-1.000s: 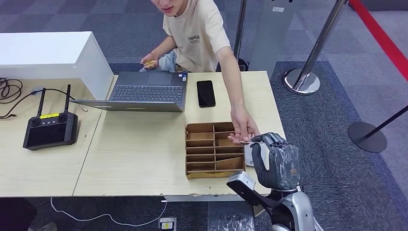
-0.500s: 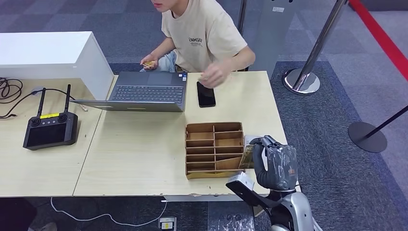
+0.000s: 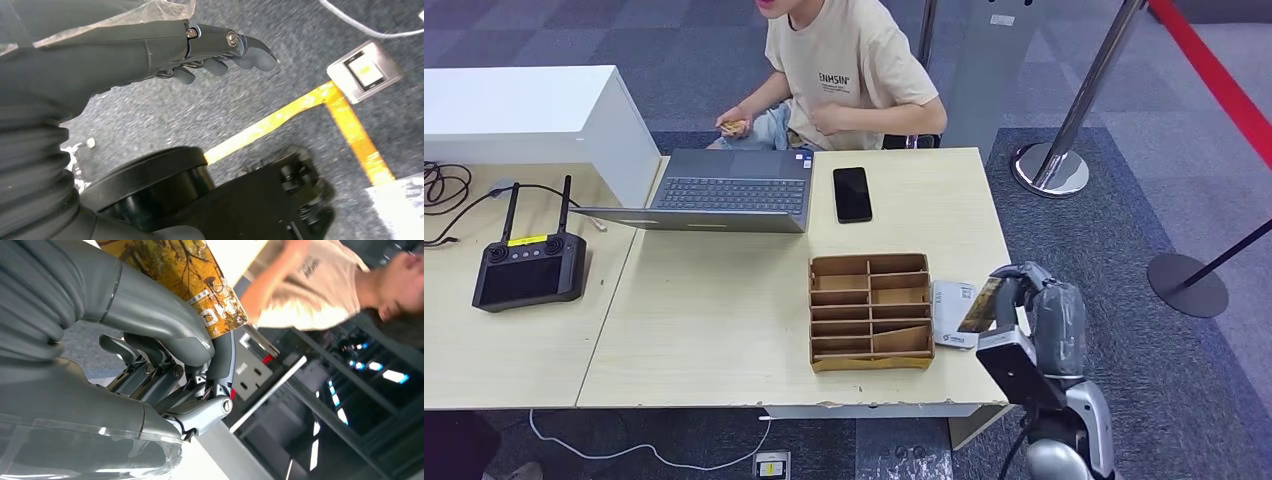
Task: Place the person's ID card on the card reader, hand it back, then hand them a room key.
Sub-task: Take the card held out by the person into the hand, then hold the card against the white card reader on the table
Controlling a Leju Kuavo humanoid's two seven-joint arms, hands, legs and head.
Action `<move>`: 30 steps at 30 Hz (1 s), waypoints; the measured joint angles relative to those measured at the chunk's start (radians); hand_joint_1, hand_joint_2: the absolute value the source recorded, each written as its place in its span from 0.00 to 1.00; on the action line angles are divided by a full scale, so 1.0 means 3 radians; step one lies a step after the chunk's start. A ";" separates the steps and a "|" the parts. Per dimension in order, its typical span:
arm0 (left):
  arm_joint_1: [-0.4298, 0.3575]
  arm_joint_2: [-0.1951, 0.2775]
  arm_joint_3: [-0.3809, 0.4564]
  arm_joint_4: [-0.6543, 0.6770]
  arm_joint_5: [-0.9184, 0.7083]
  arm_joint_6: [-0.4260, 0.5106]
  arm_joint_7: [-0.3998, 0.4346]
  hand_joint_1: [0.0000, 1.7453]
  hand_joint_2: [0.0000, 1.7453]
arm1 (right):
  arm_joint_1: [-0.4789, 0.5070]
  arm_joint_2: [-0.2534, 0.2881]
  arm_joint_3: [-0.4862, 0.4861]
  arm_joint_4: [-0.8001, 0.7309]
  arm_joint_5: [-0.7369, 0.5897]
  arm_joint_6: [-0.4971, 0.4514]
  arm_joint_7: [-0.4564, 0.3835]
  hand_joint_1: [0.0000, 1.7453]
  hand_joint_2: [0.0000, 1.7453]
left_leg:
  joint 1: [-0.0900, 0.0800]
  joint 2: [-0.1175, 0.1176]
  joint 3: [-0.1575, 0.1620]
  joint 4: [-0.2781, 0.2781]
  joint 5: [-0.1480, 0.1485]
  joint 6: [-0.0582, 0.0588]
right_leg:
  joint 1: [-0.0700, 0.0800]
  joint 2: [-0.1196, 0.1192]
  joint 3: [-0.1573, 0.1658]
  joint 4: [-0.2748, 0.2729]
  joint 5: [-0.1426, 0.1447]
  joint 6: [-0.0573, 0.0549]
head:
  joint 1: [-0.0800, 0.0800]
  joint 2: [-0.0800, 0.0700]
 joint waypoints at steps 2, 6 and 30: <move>-0.0002 0.0001 -0.0002 0.0000 -0.0029 0.0032 -0.0050 0.00 1.00 | -0.0068 -0.0034 -0.0111 0.0013 -0.0242 0.0049 -0.0035 1.00 1.00 | 0.0000 0.0000 0.0001 0.0000 0.0000 0.0000 | 0.0000 0.0000 0.0000 0.0000 0.0000 0.0000 | 0.0000 0.0000; -0.0003 0.0001 -0.0010 0.0000 -0.0095 0.0035 -0.0072 0.00 1.00 | -0.0234 -0.0115 -0.0323 0.0111 -0.0862 0.0208 -0.0132 1.00 1.00 | 0.0000 0.0000 0.0001 0.0000 0.0001 0.0001 | 0.0000 0.0000 0.0001 0.0000 0.0002 0.0000 | 0.0000 0.0000; -0.0017 0.0001 -0.0076 -0.0032 -0.0261 0.0015 -0.0059 0.00 1.00 | -0.0943 -0.0269 -0.0567 0.1755 -0.1232 0.0604 -0.0063 1.00 1.00 | 0.0000 -0.0002 0.0000 0.0000 0.0001 0.0001 | 0.0001 0.0000 0.0000 0.0000 0.0002 0.0000 | 0.0000 0.0000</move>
